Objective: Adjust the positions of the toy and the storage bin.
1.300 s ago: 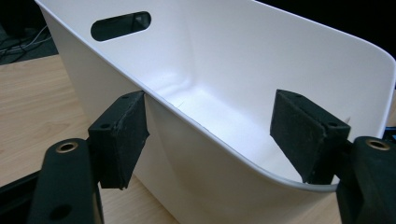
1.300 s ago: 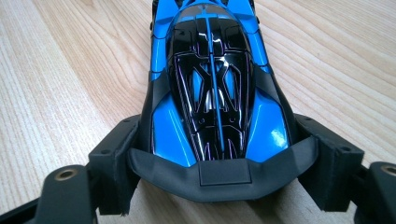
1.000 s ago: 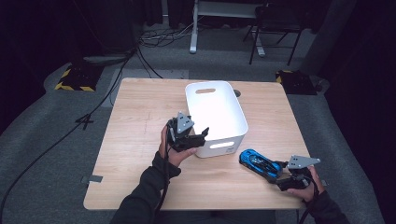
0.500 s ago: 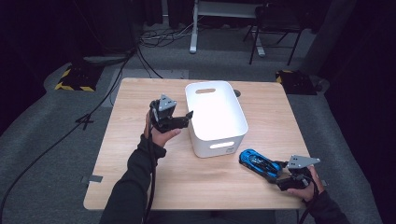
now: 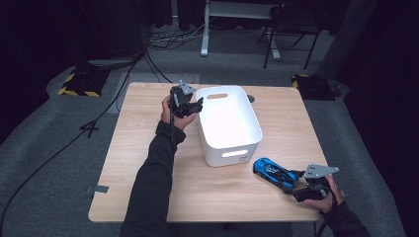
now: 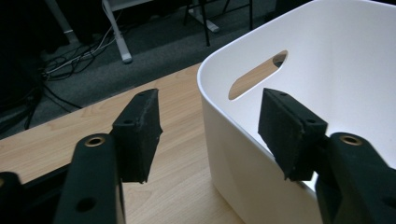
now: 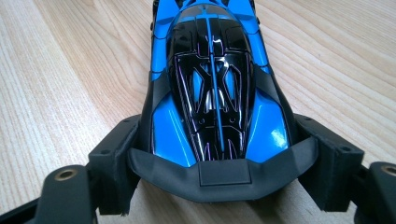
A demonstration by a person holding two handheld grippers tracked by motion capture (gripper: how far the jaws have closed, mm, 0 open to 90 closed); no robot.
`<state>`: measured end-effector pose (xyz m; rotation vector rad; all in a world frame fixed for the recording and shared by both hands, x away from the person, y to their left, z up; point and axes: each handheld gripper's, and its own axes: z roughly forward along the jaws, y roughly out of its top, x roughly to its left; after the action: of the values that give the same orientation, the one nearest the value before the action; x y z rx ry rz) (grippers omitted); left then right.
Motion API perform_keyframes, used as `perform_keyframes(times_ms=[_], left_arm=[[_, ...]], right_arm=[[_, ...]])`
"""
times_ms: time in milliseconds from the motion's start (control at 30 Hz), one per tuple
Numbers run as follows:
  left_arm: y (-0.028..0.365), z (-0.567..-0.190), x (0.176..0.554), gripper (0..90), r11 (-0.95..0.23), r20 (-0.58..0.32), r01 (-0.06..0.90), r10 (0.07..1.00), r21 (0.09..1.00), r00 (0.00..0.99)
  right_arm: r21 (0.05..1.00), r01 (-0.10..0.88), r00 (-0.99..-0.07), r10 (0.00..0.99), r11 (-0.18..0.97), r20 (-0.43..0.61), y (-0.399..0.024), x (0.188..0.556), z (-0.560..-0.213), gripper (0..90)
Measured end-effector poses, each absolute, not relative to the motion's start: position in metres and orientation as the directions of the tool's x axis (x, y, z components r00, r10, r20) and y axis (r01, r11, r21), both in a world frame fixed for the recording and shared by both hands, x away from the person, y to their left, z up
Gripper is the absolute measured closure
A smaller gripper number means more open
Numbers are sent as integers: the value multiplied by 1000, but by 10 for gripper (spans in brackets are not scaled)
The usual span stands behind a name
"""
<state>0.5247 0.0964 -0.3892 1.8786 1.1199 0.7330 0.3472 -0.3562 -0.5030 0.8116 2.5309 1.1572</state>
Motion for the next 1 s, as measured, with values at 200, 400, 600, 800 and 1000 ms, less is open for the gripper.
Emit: perform_keyframes(times_ms=[200,400,600,800,1000], left_arm=[[112,-387,524,446,-256,69,460,920,850,385],[132,-386,513,471,-242,64,474,931,847,360],[155,-385,486,404,-255,28,433,884,865,466],[156,-379,444,320,-336,50,337,770,880,636],[147,-379,415,279,-358,45,273,674,893,737]], right_arm=[[754,385,-816,578,532,9,-356,347,-503,242],[754,384,-816,577,533,7,-356,348,-503,242],[754,384,-816,578,533,7,-355,348,-503,242],[755,381,-817,577,534,4,-355,348,-503,242],[754,381,-816,578,535,3,-355,348,-503,242]])
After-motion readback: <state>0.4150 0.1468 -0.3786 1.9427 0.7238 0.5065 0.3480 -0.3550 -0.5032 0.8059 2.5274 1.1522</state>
